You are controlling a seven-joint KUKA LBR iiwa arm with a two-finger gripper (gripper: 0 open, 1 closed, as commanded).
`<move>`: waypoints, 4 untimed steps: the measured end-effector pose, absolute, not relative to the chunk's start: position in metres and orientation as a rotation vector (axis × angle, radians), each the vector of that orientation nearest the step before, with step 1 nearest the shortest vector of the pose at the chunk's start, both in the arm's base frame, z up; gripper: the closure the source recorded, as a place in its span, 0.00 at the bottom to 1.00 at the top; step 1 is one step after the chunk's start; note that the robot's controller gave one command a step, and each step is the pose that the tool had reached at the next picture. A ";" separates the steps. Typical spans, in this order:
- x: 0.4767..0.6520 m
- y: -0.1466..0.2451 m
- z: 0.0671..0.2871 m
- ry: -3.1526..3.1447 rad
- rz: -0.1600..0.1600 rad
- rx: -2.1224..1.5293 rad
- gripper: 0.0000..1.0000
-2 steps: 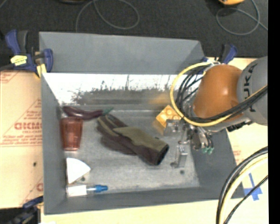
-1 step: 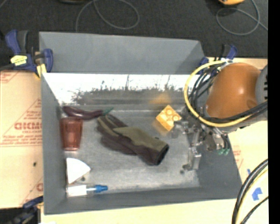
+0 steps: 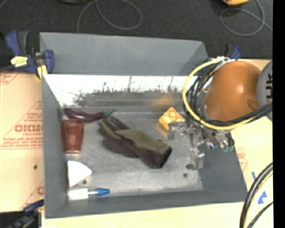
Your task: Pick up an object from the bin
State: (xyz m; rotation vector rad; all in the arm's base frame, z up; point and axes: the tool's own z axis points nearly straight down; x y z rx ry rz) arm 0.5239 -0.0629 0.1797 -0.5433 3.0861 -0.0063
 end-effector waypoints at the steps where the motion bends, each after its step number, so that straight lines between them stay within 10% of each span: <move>1: 0.560 -0.055 0.153 3.121 -0.002 -0.284 0.00; 2: 0.534 -0.046 0.117 3.130 -0.001 0.052 0.00; 3: 0.538 -0.046 0.072 3.089 0.002 0.489 1.00; 4: 0.538 -0.046 0.072 3.089 0.002 0.488 1.00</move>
Offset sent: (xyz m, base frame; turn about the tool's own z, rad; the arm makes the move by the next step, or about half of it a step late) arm -0.0135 0.0212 -0.0810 0.4189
